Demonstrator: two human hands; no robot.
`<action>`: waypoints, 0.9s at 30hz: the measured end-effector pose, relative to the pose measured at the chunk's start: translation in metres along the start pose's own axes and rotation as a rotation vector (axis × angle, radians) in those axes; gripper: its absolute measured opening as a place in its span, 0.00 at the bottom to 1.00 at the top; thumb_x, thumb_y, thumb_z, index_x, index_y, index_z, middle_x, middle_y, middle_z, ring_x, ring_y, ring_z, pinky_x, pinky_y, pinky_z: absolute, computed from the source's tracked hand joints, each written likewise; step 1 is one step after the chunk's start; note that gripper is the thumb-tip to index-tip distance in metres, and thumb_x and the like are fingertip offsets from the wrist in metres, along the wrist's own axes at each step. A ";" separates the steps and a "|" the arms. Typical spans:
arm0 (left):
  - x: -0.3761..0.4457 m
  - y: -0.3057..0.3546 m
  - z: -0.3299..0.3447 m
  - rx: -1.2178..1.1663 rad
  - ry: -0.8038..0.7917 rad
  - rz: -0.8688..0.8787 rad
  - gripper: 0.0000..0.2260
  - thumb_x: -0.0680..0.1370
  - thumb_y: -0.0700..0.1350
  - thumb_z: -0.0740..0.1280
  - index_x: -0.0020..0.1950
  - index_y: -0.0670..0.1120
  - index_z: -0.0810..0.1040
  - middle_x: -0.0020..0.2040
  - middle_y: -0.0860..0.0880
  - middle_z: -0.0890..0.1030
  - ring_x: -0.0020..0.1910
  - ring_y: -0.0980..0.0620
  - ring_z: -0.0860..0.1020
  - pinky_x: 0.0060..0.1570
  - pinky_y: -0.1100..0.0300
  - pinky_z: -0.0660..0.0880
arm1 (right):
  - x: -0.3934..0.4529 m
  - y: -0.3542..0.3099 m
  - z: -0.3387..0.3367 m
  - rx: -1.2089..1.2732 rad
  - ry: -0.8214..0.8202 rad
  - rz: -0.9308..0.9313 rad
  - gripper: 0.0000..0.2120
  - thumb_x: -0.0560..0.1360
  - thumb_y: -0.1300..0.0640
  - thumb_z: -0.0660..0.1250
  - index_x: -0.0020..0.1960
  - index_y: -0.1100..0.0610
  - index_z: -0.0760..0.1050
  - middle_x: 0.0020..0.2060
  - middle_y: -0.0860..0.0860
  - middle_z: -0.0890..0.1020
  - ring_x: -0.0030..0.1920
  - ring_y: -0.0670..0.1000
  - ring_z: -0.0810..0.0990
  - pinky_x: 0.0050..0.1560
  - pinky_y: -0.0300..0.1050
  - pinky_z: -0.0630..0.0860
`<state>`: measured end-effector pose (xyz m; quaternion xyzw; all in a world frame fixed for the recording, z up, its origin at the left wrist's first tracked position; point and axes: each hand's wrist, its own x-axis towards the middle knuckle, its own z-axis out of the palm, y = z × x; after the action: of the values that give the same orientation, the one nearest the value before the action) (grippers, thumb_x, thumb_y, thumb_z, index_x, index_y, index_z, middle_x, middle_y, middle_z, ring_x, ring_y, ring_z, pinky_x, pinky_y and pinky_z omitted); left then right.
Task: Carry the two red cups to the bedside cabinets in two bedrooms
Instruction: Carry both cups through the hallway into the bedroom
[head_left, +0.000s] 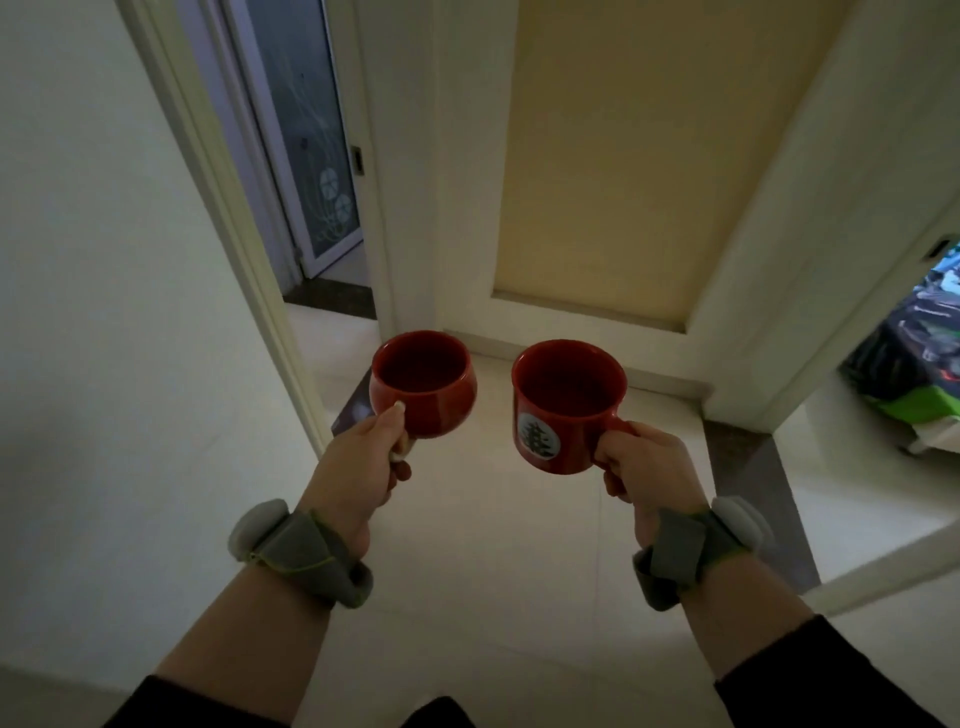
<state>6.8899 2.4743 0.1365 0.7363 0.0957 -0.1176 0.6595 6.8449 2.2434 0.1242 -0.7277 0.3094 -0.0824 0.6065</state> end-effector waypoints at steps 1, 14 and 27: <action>0.014 0.004 0.003 -0.001 0.004 0.011 0.14 0.79 0.54 0.58 0.44 0.45 0.71 0.31 0.47 0.71 0.29 0.53 0.67 0.30 0.60 0.66 | 0.014 -0.004 0.006 0.012 -0.009 -0.001 0.04 0.69 0.66 0.63 0.36 0.61 0.74 0.27 0.55 0.73 0.26 0.49 0.68 0.25 0.39 0.66; 0.223 0.070 0.003 0.007 0.048 0.056 0.15 0.79 0.54 0.58 0.44 0.43 0.73 0.35 0.44 0.69 0.33 0.50 0.67 0.35 0.56 0.64 | 0.205 -0.085 0.108 -0.047 -0.069 -0.022 0.05 0.69 0.65 0.63 0.35 0.60 0.75 0.24 0.53 0.72 0.21 0.46 0.68 0.20 0.35 0.66; 0.412 0.127 0.008 -0.091 0.217 -0.068 0.14 0.79 0.56 0.57 0.53 0.48 0.76 0.40 0.48 0.74 0.37 0.52 0.70 0.42 0.53 0.68 | 0.397 -0.172 0.214 -0.159 -0.272 -0.050 0.07 0.70 0.65 0.64 0.33 0.60 0.74 0.25 0.57 0.72 0.24 0.50 0.67 0.20 0.35 0.63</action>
<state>7.3205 2.4459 0.1331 0.7104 0.1967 -0.0548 0.6736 7.3269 2.2150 0.1301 -0.7852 0.2119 0.0265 0.5812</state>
